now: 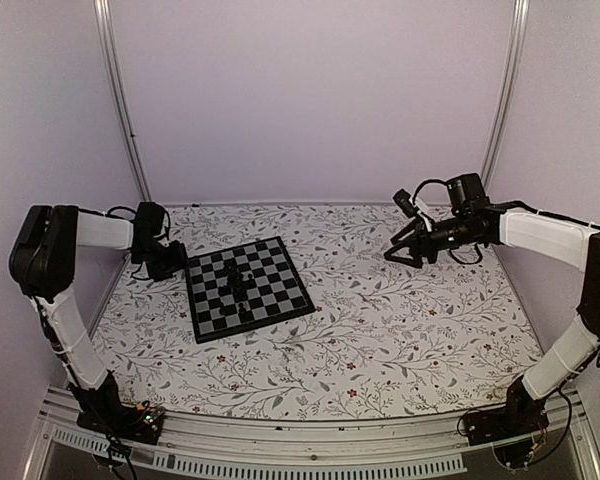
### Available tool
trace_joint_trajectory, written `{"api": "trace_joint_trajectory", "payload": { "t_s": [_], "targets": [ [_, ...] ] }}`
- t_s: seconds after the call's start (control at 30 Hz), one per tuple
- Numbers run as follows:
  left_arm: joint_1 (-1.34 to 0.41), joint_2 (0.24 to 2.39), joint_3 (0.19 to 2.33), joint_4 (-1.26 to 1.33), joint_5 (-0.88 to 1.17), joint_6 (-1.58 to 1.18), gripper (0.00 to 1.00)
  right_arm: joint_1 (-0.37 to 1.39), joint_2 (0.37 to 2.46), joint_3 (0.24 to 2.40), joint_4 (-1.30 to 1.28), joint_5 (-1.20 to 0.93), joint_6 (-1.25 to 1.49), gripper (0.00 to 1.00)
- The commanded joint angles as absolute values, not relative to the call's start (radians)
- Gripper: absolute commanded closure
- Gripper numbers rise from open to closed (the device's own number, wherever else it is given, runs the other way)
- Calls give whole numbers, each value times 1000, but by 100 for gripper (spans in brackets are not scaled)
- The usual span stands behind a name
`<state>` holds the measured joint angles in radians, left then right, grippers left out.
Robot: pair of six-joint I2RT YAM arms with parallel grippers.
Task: Set up the chess pieces on the board
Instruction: Adjust the chessboard at the center of the board.
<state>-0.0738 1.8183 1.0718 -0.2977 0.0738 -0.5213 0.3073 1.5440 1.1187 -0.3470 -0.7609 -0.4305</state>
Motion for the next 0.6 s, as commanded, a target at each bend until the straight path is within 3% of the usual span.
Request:
{"api": "trace_joint_trajectory", "payload": {
  "t_s": [0.0,0.57],
  "targets": [
    [-66,1887,1132,-221,143,-520,36,327,1591,1135,-404,-763,-436,30],
    [-113,2144,1327,-98,378,-464,42,385,1707,1157,-408,-653,-478,41]
  ]
}}
